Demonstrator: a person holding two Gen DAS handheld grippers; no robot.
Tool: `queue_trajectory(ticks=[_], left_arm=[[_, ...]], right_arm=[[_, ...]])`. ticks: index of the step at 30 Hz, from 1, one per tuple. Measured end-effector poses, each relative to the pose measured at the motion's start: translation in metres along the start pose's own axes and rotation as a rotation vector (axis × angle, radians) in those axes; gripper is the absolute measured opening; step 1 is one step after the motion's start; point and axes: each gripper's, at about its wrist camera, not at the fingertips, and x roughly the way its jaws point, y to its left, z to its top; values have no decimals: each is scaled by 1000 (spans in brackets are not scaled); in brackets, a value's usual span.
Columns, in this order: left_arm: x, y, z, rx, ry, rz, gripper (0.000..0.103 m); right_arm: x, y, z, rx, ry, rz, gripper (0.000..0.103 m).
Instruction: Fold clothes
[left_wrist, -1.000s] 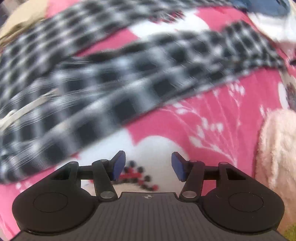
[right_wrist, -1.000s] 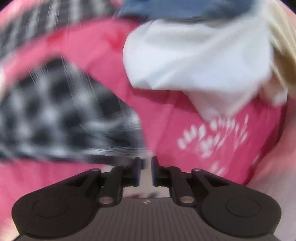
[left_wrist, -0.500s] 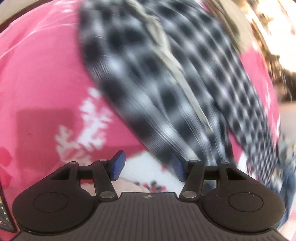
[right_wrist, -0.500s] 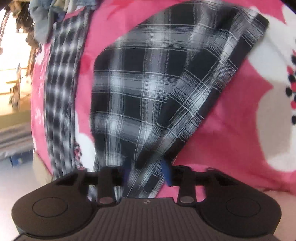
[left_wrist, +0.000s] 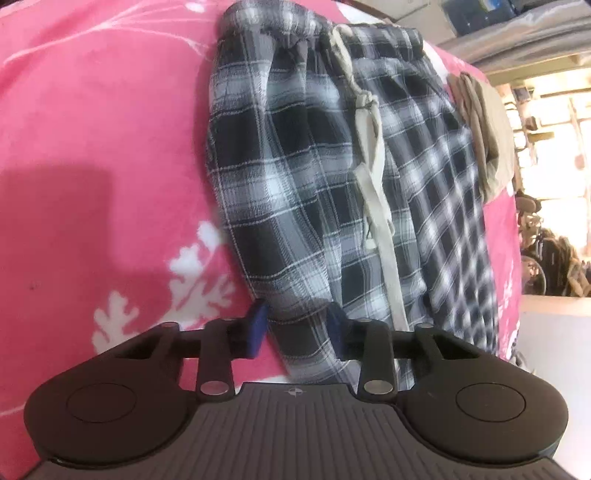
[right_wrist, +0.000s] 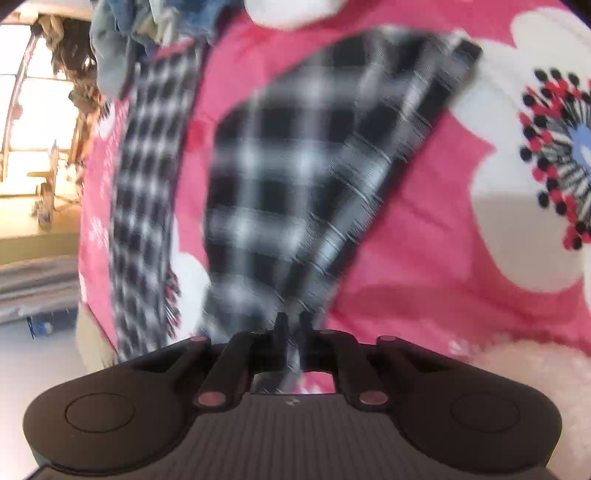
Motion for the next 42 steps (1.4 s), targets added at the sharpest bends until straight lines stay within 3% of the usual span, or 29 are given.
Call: queue_trajectory(ticks=[3, 9, 11, 14, 16, 18, 19, 22, 24, 26, 29, 31, 35, 38, 39, 42], left_arm=[[-3, -4, 1, 8, -16, -1, 12], [-16, -7, 4, 36, -76, 5, 4], [-18, -7, 6, 45, -86, 11, 4], [-14, -4, 10, 43, -36, -8, 5], [-10, -5, 9, 44, -9, -6, 10], [-6, -8, 8, 55, -3, 3, 21], [-4, -9, 7, 60, -6, 7, 21], [2, -13, 6, 73, -14, 17, 19], [5, -16, 5, 85, -21, 27, 7], [4, -16, 4, 87, -26, 34, 4], [2, -15, 6, 93, -26, 44, 2], [1, -14, 7, 97, -29, 56, 1], [-2, -13, 10, 110, -36, 74, 0], [-3, -14, 10, 133, -43, 85, 0], [-4, -13, 11, 137, -42, 88, 0], [-5, -12, 14, 147, -38, 90, 0]], right_arm=[[6, 1, 9, 62, -5, -34, 40], [19, -6, 23, 131, -26, -51, 39], [20, -7, 25, 134, -36, -63, 38], [21, -13, 31, 149, -70, -84, 32], [19, -15, 33, 145, -99, -67, 12], [14, -15, 34, 126, -125, -44, 1], [10, -14, 33, 111, -134, -36, 0], [-2, -13, 28, 87, -134, -13, 0], [-9, -17, 27, 91, -124, -15, 0], [-13, -22, 28, 91, -109, -29, 0], [-6, -25, 38, 123, -61, -41, 12], [1, -23, 47, 132, -53, -56, 34], [25, -16, 63, 131, -32, -135, 35], [38, -14, 69, 102, -21, -159, 24], [39, -13, 69, 84, -27, -163, 3], [24, -19, 60, 83, -42, -124, 0]])
